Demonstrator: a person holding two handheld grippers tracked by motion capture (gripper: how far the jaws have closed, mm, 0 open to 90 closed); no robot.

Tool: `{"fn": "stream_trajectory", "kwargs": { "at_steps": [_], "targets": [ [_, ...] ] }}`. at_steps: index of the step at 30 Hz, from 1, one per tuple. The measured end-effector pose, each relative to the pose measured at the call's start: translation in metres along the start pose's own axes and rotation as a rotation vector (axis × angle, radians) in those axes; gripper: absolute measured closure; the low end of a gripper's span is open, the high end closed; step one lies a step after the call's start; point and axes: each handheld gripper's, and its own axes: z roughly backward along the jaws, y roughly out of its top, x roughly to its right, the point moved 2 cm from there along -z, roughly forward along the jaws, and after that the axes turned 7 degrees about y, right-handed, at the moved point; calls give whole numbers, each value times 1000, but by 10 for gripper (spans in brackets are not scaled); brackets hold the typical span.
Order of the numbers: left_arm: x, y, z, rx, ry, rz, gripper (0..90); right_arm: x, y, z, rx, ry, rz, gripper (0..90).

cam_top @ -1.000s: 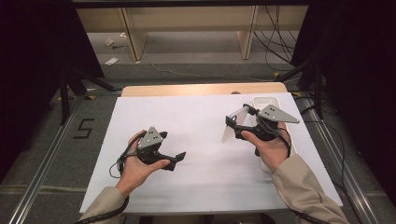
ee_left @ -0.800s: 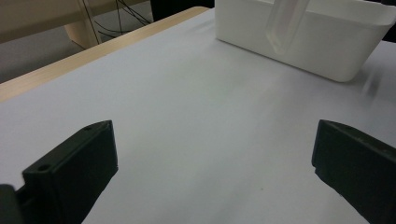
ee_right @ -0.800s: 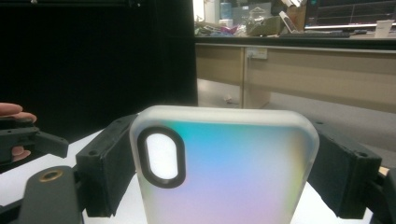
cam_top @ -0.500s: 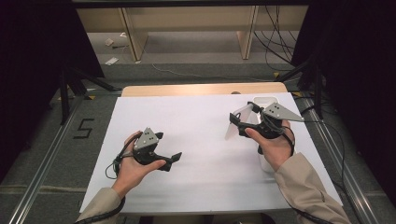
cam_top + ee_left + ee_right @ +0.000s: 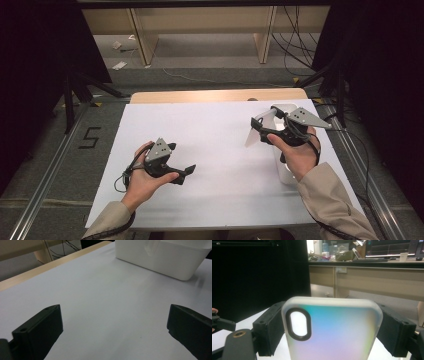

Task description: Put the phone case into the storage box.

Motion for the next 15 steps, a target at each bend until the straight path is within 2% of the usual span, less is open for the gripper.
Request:
{"fn": "stream_trajectory", "kwargs": {
  "at_steps": [15],
  "targets": [
    [0,-1,0,-2,1,-4,0,8,4,5,11,-24,-2,180]
  ]
}}
